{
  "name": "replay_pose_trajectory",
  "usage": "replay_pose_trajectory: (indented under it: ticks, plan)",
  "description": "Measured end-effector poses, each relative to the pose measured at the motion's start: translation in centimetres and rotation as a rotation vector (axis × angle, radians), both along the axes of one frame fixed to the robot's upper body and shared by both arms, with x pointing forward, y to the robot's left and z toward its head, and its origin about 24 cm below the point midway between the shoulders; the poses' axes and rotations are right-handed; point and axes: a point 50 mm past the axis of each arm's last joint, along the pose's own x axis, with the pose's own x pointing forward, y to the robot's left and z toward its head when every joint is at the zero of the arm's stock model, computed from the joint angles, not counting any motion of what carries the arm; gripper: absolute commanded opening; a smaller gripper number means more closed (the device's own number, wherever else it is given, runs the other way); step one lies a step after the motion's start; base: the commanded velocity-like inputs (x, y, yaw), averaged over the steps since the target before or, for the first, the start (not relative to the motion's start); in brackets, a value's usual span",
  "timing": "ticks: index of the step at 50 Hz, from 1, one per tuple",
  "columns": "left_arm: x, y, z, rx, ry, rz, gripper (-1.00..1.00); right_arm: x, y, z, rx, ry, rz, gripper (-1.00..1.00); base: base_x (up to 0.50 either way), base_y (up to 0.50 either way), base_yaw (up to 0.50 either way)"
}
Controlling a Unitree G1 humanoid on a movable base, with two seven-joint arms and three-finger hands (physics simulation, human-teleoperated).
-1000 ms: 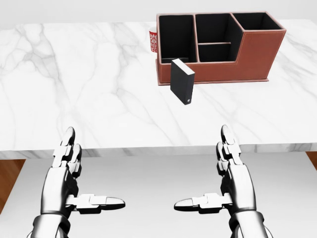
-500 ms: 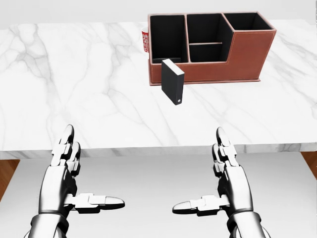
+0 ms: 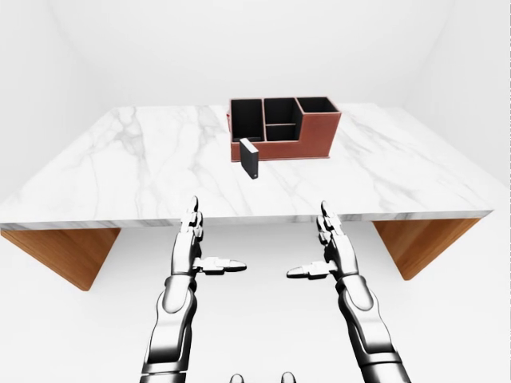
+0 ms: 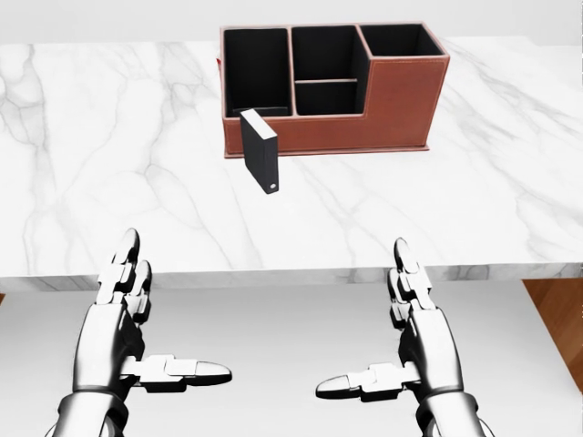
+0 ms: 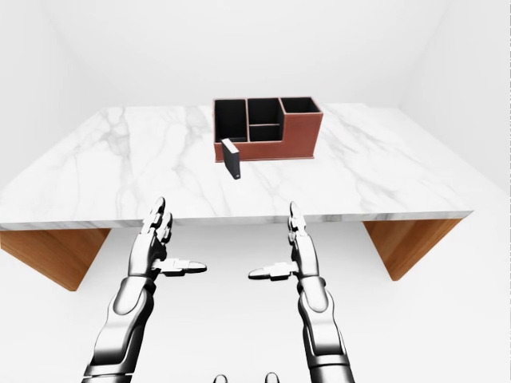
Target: Pick up the book and place it in the right compartment of the caddy.
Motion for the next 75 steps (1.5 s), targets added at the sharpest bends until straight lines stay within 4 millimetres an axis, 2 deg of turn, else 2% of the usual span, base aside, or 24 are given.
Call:
replay_pose_trajectory:
  ticks: [19,43,59,75]
  plan:
    - [0.1,-0.1,-0.2,-0.009,0.009,-0.002,1.00,-0.1,0.1,-0.2,-0.007,0.009,0.002,1.00,0.00,-0.27,0.00]
    - [-0.4,-0.3,1.3,-0.011,-0.031,-0.004,1.00,-0.2,0.5,-0.2,-0.030,0.008,0.018,1.00,0.00,0.00,0.00]
    - [-0.4,-0.4,1.2,-0.010,-0.027,-0.008,1.00,-0.3,0.6,-0.5,-0.038,0.019,0.022,1.00,0.00,0.00,0.00]
    - [-0.3,-0.4,1.0,-0.009,-0.020,-0.011,1.00,-0.3,0.6,-0.7,-0.045,0.026,0.021,1.00,0.23,0.00,0.00]
